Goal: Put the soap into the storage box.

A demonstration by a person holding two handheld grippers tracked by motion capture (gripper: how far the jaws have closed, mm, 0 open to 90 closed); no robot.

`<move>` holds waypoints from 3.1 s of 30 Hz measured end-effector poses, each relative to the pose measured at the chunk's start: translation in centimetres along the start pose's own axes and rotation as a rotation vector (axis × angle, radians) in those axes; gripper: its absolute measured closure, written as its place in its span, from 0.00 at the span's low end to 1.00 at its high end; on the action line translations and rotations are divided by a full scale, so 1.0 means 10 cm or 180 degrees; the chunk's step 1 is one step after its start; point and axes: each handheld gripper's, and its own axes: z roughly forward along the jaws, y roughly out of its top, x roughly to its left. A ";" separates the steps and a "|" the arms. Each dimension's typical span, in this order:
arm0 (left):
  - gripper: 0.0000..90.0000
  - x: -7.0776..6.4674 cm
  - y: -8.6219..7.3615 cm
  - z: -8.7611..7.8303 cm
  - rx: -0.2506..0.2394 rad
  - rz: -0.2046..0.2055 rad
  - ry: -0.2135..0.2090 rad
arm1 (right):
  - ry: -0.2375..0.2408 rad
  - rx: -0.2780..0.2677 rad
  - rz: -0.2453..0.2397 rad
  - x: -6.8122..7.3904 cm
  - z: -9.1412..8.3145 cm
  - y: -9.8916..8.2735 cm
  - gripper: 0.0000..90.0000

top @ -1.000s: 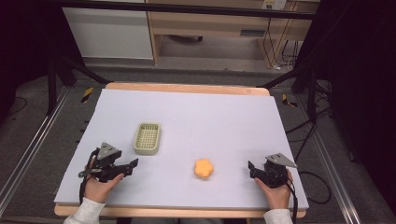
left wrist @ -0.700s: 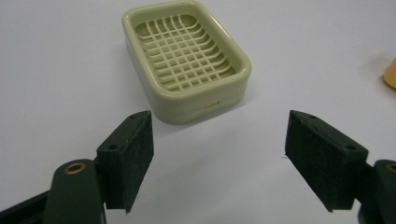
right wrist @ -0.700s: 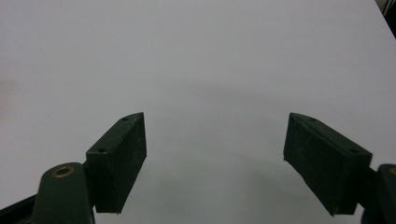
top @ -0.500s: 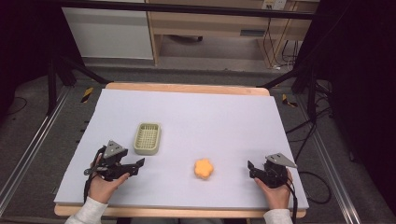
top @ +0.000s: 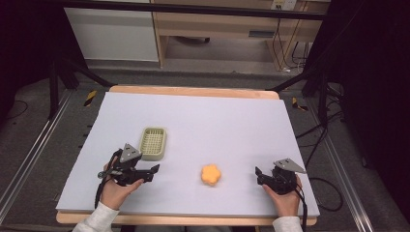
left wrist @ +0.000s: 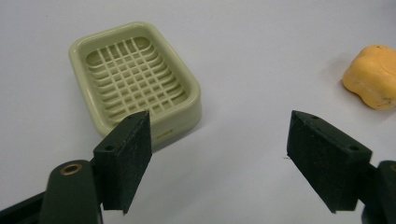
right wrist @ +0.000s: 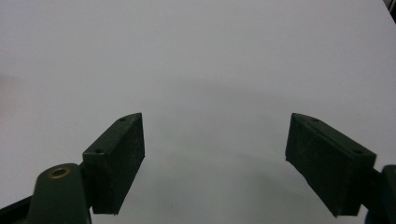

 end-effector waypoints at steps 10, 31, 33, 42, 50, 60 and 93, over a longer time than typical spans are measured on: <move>0.24 -0.10 0.08 0.09 0.0031 0.0080 -0.0061 | -0.0007 0.0001 -0.0006 0.00 0.00 0.00 0.22; 0.23 -0.38 0.29 0.25 0.0038 0.0245 -0.0208 | -0.0008 -0.0002 -0.0017 0.00 0.00 0.00 0.22; 0.23 -0.41 0.31 0.27 0.0041 0.0246 -0.0222 | -0.0007 -0.0002 -0.0015 0.00 0.00 0.00 0.22; 0.23 -0.51 0.37 0.34 0.0098 0.0301 -0.0272 | -0.0004 0.0010 -0.0018 0.00 0.00 0.00 0.22; 0.23 -0.61 0.45 0.38 0.0124 0.0374 -0.0314 | 0.0002 0.0011 -0.0021 0.00 0.00 0.00 0.22; 0.22 -0.71 0.52 0.44 0.0149 0.0415 -0.0360 | 0.0006 0.0011 -0.0009 0.00 0.00 0.01 0.23; 0.21 -1.07 0.66 0.70 0.0357 0.0595 -0.0494 | 0.0019 0.0022 0.0003 0.00 0.00 0.00 0.24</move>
